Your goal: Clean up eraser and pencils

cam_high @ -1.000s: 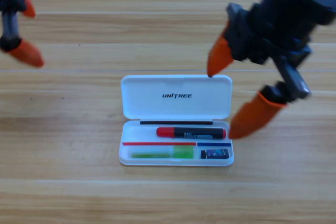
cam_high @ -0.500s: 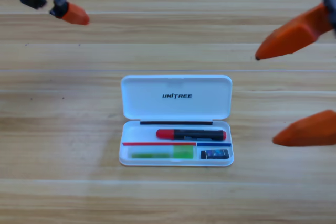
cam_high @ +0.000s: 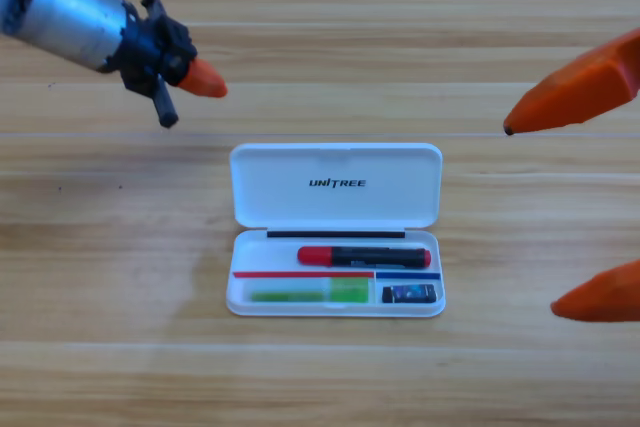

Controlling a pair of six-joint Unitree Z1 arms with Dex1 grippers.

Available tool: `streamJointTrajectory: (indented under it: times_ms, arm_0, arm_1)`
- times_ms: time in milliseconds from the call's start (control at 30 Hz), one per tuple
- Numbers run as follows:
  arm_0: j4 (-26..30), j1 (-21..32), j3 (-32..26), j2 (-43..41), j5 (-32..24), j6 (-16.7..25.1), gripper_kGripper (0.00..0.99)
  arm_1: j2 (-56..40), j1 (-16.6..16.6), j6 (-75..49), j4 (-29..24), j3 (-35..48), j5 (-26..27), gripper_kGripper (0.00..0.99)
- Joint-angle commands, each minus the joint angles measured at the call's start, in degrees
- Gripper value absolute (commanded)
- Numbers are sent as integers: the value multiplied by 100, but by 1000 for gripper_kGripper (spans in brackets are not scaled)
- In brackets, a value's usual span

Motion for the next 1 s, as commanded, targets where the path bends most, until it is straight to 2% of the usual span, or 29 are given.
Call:
streamJointTrajectory:
  times_ms: [33, 167, 467, 1000]
  arm_0:
    - [-252, -116, 267, 443, -94, -62, 0]
    - [-261, -169, 240, 671, -323, -79, 0]
    - [-270, -169, 188, 926, -1553, -53, 0]
    - [38, -503, 240, 636, -1808, 70, 0]
  arm_1:
    - [131, -15, 78, -76, 169, 121, 950]
    - [175, -15, 78, -76, 187, 227, 950]
    - [333, -15, 69, -76, 196, 341, 950]
    - [606, -15, 130, -120, 143, 596, 950]
